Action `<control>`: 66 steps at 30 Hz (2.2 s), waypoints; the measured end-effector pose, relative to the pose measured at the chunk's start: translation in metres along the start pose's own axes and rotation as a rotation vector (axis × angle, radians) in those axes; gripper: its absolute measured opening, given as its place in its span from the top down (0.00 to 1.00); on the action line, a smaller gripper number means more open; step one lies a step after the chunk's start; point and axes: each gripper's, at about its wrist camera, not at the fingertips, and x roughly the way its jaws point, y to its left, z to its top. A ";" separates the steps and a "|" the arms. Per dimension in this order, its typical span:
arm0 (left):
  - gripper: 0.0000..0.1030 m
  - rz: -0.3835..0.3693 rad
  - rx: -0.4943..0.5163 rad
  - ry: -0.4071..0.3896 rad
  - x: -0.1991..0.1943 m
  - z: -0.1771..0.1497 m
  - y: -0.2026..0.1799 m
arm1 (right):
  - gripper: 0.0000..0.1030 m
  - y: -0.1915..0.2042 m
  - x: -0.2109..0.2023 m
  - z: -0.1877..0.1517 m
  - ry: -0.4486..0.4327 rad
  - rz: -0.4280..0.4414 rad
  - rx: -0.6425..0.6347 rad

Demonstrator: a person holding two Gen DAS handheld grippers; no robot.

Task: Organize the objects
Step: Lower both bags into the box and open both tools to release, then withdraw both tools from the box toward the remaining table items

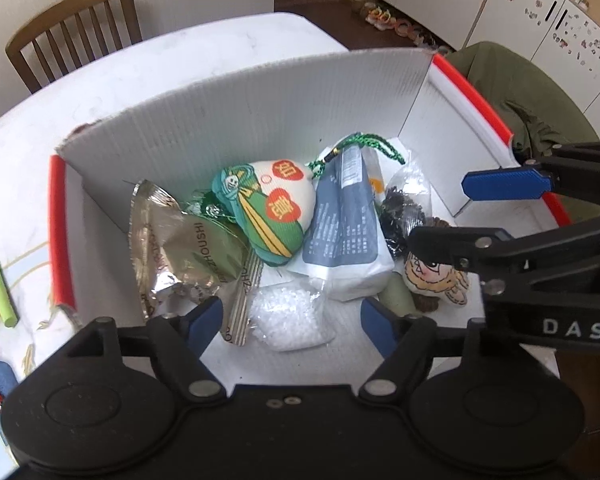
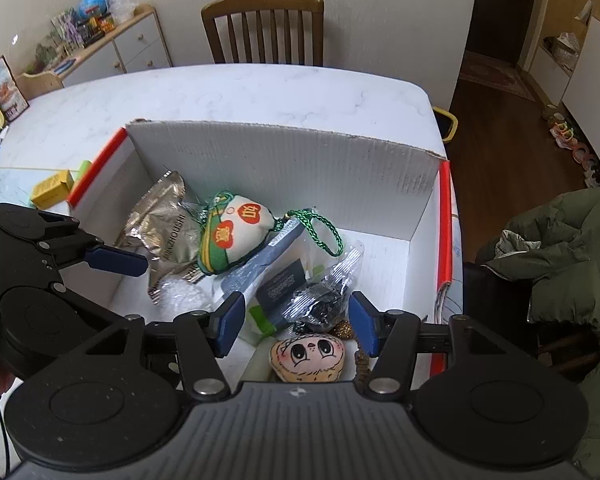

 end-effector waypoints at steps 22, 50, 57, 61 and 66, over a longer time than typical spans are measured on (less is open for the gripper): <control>0.21 -0.033 -0.062 -0.218 -0.079 -0.020 0.011 | 0.37 0.025 -0.073 -0.014 -0.117 0.046 0.036; 0.03 -0.013 -0.127 -0.382 -0.164 -0.085 0.123 | 0.22 0.134 -0.100 -0.011 -0.222 0.079 0.039; 0.01 0.006 -0.162 -0.382 -0.169 -0.104 0.166 | 0.22 0.172 -0.088 -0.004 -0.225 0.120 0.045; 0.01 0.012 -0.174 -0.379 -0.169 -0.114 0.191 | 0.19 0.194 -0.083 0.001 -0.243 0.141 0.045; 0.00 0.040 -0.186 -0.370 -0.164 -0.126 0.219 | 0.17 0.222 -0.073 0.008 -0.243 0.141 0.025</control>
